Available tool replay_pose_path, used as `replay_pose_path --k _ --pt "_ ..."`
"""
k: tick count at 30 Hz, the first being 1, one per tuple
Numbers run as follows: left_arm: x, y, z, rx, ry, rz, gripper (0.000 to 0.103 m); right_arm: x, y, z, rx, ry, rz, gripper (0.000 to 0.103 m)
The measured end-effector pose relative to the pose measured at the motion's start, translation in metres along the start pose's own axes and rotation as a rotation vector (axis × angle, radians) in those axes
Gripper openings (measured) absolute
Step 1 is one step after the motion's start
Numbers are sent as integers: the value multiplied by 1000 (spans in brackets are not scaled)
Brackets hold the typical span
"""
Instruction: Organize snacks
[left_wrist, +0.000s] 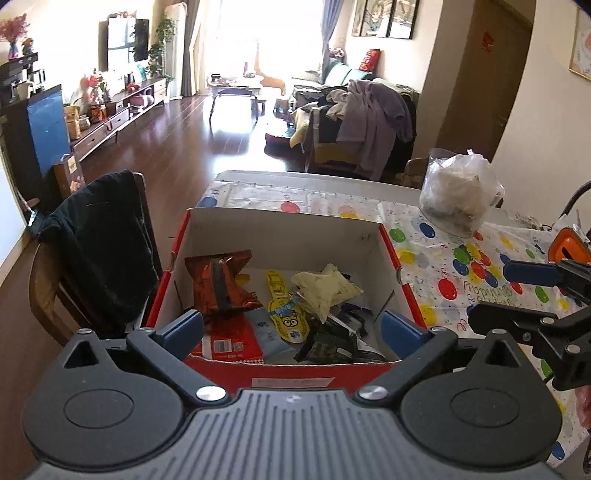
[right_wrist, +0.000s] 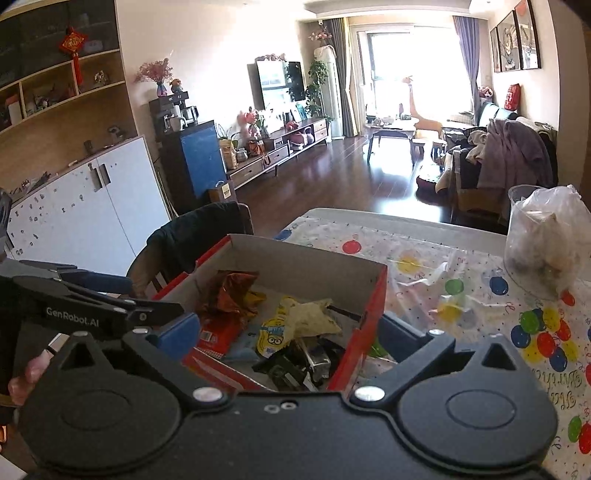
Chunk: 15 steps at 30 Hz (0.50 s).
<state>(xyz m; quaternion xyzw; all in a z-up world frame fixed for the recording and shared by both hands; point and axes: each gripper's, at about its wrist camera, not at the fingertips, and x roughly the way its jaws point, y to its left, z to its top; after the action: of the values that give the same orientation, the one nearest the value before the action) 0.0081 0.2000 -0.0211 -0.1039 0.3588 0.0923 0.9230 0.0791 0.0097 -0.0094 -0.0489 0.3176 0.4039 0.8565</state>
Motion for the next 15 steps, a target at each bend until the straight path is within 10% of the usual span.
replay_pose_path --k 15 --pt "-2 1 -3 -13 -7 63 103 3 -3 -5 29 12 2 103"
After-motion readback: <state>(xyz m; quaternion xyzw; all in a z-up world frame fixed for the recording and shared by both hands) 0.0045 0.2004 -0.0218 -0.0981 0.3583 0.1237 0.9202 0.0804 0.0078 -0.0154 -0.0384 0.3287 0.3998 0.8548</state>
